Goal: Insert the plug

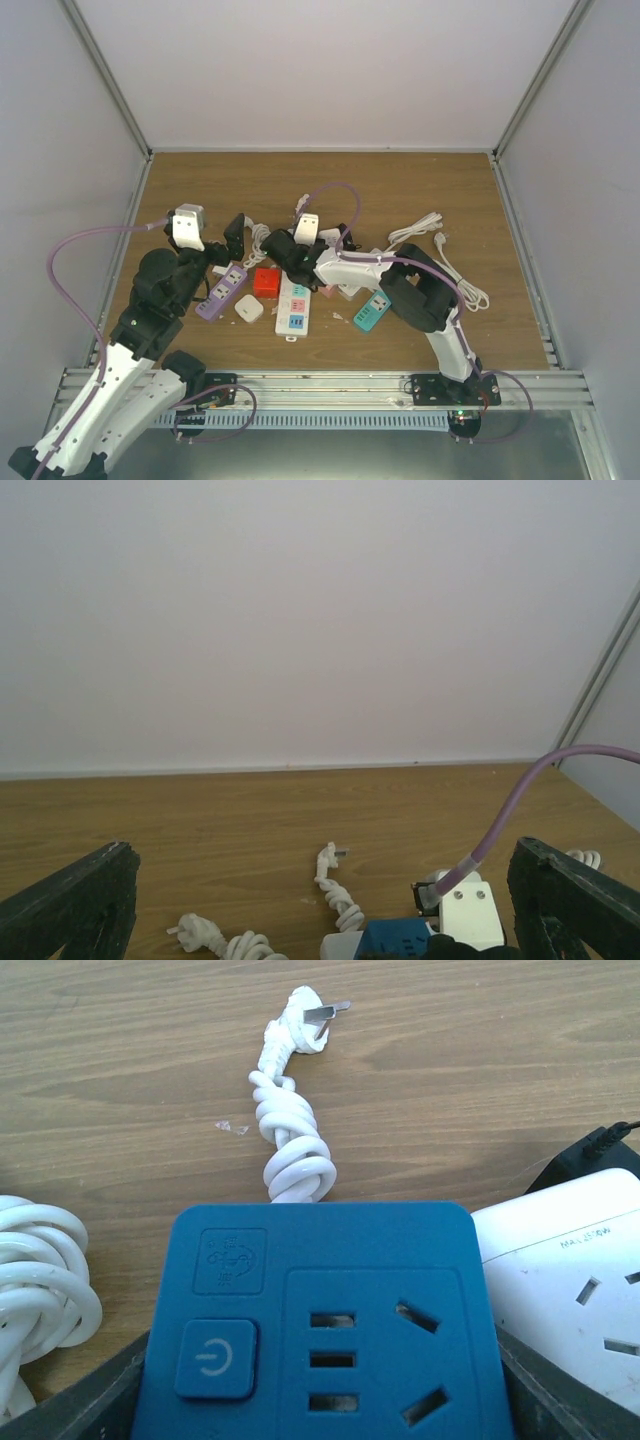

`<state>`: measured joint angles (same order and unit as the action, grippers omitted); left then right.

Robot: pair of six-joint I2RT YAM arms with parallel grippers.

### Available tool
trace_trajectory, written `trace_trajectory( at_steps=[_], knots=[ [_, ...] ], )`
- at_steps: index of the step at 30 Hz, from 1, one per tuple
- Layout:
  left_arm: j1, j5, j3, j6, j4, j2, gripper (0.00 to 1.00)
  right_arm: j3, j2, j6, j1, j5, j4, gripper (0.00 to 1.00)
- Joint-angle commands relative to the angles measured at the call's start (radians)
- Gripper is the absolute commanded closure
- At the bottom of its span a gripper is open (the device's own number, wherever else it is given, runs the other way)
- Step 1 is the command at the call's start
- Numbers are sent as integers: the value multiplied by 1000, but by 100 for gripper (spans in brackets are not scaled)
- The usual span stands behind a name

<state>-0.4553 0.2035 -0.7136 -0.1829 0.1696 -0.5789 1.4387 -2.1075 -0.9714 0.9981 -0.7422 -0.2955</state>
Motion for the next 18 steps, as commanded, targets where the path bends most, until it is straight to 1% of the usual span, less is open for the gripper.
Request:
trace_trajectory(
  at_steps=[1,5,10,13,16,18],
  knots=[
    [6,15,6,1,-40,-1,1,-33,-74,-57,-17,156,-180,44],
    [7,15,5,-1,-40,-1,1,19,-21,-27,-18,94,-233,35],
    [7,14,0,-4,-39,-4,1,68,75,36,-25,80,-254,12],
    [6,16,3,-4,-42,-3,1,86,121,74,-33,98,-251,3],
    [6,20,2,-3,-39,-3,1,103,137,109,-39,132,-250,2],
    [7,23,2,-1,-38,-2,1,114,140,123,-44,177,-252,4]
  ],
)
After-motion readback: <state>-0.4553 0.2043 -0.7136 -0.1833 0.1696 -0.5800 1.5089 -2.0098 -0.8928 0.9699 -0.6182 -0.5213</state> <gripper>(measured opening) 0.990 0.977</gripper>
